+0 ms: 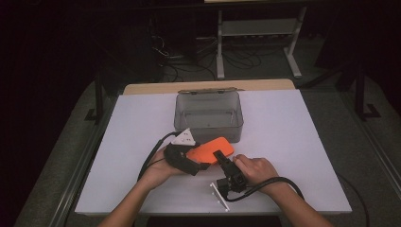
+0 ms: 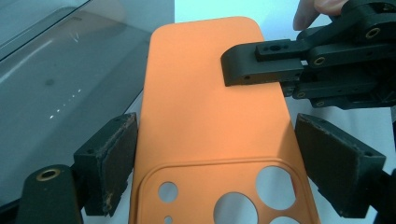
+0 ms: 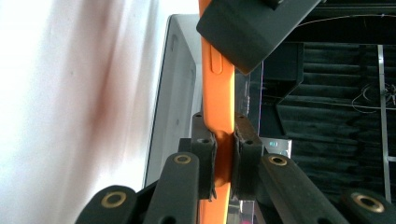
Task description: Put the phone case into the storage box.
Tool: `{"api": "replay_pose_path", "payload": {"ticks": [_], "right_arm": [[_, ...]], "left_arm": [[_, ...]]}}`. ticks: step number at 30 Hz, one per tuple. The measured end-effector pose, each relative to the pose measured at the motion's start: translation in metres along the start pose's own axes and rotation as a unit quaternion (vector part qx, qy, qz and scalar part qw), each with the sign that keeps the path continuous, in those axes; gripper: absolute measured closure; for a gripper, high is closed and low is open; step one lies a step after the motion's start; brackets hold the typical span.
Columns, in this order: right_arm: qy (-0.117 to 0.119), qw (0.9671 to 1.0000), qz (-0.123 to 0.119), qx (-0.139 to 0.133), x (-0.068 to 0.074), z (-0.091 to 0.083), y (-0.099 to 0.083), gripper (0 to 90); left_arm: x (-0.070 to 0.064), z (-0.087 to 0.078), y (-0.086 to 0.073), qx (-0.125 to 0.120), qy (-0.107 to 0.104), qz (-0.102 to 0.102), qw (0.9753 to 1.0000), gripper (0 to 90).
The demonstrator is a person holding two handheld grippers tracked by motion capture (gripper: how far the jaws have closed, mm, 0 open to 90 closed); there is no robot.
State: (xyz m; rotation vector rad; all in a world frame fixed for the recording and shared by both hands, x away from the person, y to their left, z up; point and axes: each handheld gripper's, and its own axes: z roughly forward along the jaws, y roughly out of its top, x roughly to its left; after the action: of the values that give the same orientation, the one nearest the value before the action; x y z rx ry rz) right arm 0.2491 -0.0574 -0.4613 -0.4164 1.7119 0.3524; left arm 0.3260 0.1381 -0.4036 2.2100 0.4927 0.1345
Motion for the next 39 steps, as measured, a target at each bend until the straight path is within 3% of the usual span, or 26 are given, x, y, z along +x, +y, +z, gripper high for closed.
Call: {"api": "replay_pose_path", "payload": {"ticks": [29,34,39], "right_arm": [[-0.018,0.9997,-0.015,-0.001,0.0016,-0.0024,0.0013,83.7],[-0.017,0.9997,-0.015,-0.001,0.0013,-0.0025,0.0012,84.2],[-0.018,0.9998,-0.011,-0.005,0.0001,-0.0031,0.0011,84.1]], "left_arm": [[0.0047,-0.0008,-0.0031,-0.007,-0.028,-0.024,0.9993,15.0],[0.0034,-0.0024,-0.0036,-0.013,-0.032,-0.02,0.9992,18.5],[0.0032,-0.0034,-0.0035,-0.017,-0.03,-0.021,0.9992,14.7]]}}
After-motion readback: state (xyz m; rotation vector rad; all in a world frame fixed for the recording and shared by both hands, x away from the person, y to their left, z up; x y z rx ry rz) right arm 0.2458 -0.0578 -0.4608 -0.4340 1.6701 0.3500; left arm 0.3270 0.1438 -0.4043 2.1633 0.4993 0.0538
